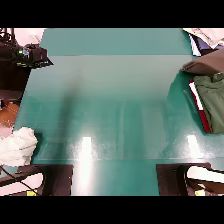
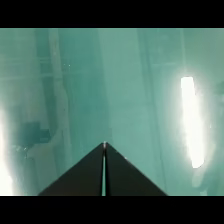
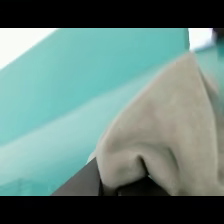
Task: Fold the shirts.
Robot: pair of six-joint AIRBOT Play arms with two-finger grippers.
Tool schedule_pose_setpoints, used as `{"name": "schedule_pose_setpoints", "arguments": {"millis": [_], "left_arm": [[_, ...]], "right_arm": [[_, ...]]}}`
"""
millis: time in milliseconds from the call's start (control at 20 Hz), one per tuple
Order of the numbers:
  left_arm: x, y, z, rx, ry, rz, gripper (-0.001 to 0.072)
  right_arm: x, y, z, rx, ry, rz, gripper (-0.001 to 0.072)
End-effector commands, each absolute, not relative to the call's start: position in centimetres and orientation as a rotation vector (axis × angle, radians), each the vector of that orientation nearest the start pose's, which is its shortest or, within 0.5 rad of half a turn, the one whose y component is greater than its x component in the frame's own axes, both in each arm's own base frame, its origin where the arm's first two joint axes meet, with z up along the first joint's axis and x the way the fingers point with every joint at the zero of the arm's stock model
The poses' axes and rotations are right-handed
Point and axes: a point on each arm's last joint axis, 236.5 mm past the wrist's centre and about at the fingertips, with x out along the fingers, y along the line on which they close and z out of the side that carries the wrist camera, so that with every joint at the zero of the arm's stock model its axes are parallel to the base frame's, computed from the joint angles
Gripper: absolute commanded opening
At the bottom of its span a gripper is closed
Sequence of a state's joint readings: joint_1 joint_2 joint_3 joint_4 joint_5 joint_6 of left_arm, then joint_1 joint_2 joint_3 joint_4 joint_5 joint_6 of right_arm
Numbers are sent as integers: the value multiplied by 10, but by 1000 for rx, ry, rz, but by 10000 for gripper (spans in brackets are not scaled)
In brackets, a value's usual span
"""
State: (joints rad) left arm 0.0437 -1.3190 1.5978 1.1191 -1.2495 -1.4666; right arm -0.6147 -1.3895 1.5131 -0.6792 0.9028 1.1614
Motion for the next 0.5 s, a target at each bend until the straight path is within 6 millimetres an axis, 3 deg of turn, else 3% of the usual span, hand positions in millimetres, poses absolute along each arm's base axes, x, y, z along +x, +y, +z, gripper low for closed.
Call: {"name": "schedule_pose_setpoints", "arguments": {"millis": [0,150,300,450], "left_arm": [[447,-79,174,-264,925,-334,23],[446,-79,174,-260,925,-336,23],[446,-79,174,-256,926,-338,23],[443,-80,172,-232,936,-353,23]], "right_arm": [[491,-170,257,488,381,23,17],[479,-165,276,402,423,28,17],[459,-177,268,341,526,-57,17],[426,-195,254,301,631,-174,17]]}}
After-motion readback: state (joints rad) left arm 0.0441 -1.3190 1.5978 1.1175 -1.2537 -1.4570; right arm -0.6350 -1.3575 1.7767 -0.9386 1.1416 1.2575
